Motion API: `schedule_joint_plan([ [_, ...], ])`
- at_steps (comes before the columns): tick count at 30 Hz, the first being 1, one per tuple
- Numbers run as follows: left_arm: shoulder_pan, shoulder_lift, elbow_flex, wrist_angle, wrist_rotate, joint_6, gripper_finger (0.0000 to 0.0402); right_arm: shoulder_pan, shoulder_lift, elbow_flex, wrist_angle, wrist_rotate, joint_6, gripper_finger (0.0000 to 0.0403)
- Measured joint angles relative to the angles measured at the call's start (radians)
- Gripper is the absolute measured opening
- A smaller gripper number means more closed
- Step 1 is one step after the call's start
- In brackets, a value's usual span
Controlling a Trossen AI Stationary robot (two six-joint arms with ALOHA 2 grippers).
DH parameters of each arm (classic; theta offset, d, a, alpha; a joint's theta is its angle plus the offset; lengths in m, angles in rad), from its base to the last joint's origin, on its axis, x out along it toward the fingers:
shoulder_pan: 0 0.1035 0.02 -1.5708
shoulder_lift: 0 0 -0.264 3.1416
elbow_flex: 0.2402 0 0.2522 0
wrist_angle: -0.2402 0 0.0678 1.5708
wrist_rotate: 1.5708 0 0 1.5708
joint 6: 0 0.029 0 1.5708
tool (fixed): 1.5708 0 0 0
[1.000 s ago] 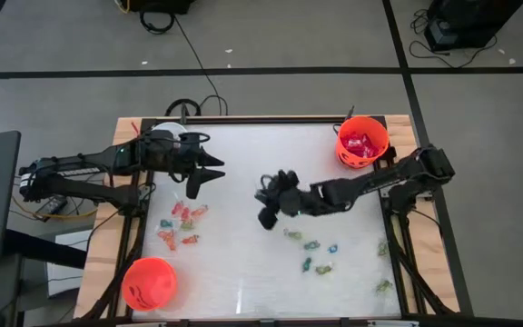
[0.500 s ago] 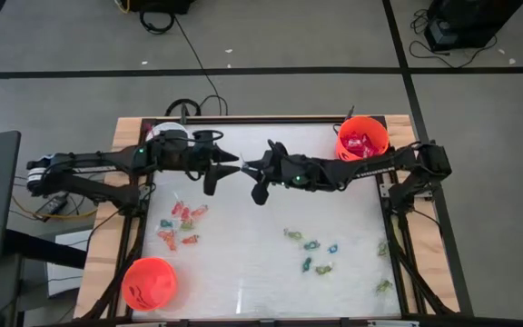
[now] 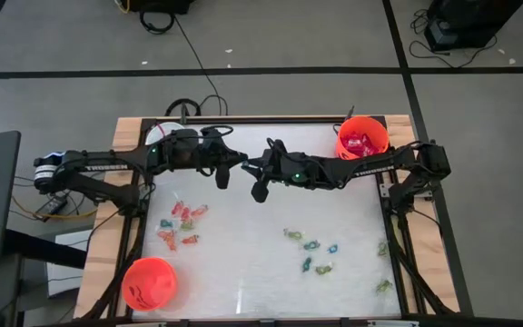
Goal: Sort candy by brand, put in halloween buckets
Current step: Put the blue lollipop into the white bucket
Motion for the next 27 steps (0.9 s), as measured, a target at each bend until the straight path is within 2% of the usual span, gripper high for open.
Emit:
schedule_joint_plan([
  [7, 0.01, -0.005, 0.0, -0.003, -0.007, 0.002, 0.0006, -0.016, 0.0, 0.002, 0.007, -0.005, 0.001, 0.0089],
  [10, 0.015, -0.011, 0.0, -0.021, -0.048, 0.005, 0.0004, -0.034, 0.0, 0.002, -0.002, -0.008, 0.033, 0.0113],
  [13, 0.054, -0.047, 0.001, -0.107, -0.139, 0.004, 0.0004, -0.058, 0.0, 0.001, -0.04, -0.021, 0.11, 0.0152],
  [17, 0.158, -0.12, 0.001, -0.365, -0.249, -0.023, 0.0004, -0.087, 0.0, 0.001, -0.104, -0.071, 0.177, 0.021],
  [21, 0.301, -0.177, 0.0, -0.589, -0.29, -0.037, 0.0004, -0.112, 0.0, 0.001, -0.145, -0.107, 0.172, 0.0258],
  [27, 0.505, -0.191, 0.0, -0.737, -0.291, -0.046, 0.0004, -0.143, 0.0, 0.0, -0.145, -0.149, 0.135, 0.0283],
])
